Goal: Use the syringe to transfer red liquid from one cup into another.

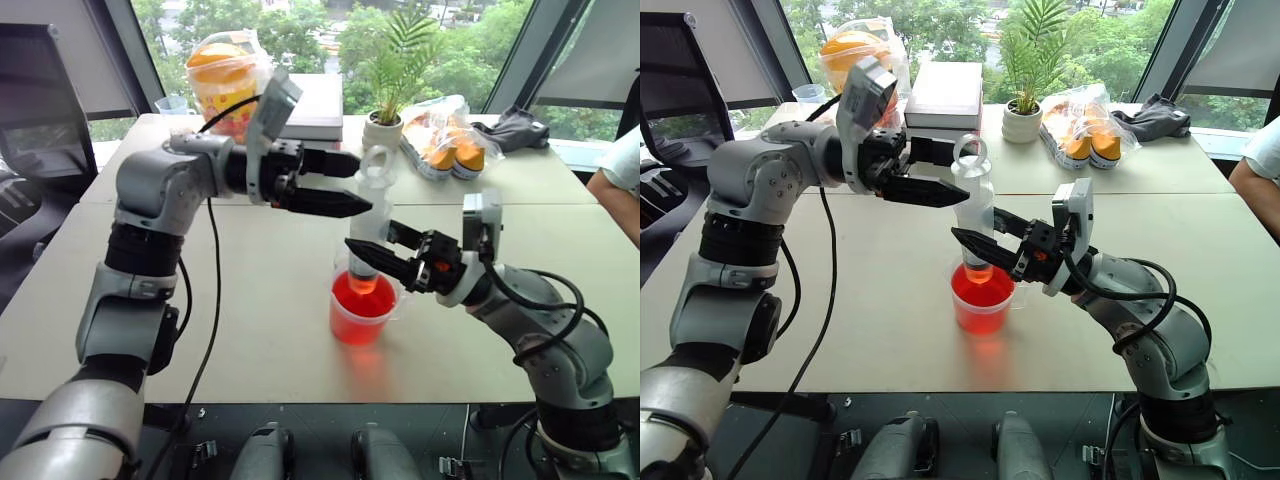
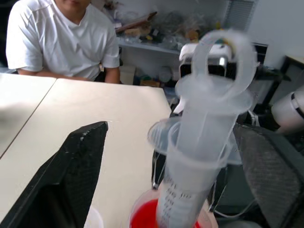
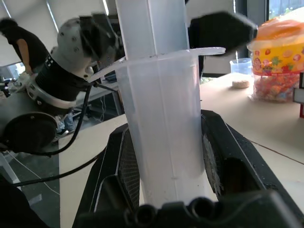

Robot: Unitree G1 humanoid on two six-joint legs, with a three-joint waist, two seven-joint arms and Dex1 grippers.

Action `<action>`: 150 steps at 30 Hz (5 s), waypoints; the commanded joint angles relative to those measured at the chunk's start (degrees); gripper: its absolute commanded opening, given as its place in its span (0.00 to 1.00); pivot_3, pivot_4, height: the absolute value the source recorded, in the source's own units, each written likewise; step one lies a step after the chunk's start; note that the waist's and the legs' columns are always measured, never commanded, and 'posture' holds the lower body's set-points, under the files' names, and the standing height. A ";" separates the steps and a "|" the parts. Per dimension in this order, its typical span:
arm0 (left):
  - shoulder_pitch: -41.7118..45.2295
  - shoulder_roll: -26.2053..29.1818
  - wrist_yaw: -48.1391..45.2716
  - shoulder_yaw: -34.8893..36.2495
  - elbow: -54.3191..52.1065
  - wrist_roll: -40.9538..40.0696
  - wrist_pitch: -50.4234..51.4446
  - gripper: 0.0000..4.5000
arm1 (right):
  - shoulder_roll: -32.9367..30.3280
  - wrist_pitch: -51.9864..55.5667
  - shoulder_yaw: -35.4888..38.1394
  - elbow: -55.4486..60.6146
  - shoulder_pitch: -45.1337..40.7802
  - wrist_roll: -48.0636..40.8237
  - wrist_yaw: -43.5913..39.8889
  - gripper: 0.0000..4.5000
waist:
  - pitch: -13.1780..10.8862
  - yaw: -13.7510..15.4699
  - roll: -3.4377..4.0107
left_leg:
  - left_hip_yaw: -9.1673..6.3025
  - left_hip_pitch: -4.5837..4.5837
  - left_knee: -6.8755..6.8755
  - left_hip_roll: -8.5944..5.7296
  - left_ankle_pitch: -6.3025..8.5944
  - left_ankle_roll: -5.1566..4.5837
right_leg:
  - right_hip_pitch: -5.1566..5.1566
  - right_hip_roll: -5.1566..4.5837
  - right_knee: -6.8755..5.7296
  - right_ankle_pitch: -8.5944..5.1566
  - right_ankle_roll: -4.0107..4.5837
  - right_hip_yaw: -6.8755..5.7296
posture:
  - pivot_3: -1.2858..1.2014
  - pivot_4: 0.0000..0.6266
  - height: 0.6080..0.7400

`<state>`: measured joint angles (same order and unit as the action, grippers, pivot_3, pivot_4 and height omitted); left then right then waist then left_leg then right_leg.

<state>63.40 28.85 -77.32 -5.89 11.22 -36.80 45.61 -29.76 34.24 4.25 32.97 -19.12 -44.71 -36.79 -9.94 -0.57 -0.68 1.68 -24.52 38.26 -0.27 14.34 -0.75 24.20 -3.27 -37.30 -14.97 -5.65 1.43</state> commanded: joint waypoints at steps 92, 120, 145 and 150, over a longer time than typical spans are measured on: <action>1.25 -10.38 10.34 0.51 11.08 12.44 -10.41 0.01 | 4.43 -11.86 1.45 -28.18 -25.83 13.89 -9.24 0.32 | 0.00 -0.17 0.00 | 0.03 0.00 -0.05 0.00 -0.02 0.03 | 0.05 -0.02 -0.02 0.01 -0.01 0.00 | 0.52 0.24 1.00; -2.94 5.26 5.68 6.88 -1.00 4.67 -1.03 0.99 | 5.59 -8.63 0.22 -31.37 -24.38 13.84 -9.43 0.32 | -0.01 -0.28 0.02 | 0.02 0.01 -0.08 0.01 -0.02 0.04 | 0.06 -0.04 -0.02 0.01 -0.01 0.01 | 0.52 0.24 1.00; -13.88 7.98 2.67 2.80 -9.27 5.70 -4.83 0.99 | -26.62 54.36 -0.30 -41.77 -31.14 10.42 10.82 0.32 | -0.01 -0.35 0.03 | 0.08 -0.08 -0.27 -0.01 -0.02 0.05 | 0.19 -0.46 0.15 -0.04 0.12 0.06 | 0.52 0.24 1.00; -14.43 7.52 3.42 2.97 -10.66 5.01 -4.32 0.99 | -23.24 52.68 -2.41 -53.39 -31.15 14.43 10.14 0.32 | -0.01 -0.32 0.03 | 0.11 -0.08 -0.26 -0.01 -0.02 0.05 | 0.19 -0.37 0.14 -0.03 0.10 0.05 | 0.52 0.24 1.00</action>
<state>48.96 36.09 -74.18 -3.59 2.85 -30.72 41.13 -53.37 87.93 1.23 -18.63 -49.11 -31.38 -26.14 -9.95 -0.89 -0.65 1.79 -24.61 38.00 -0.27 14.32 -0.70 24.38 -3.61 -37.15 -15.00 -5.55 1.47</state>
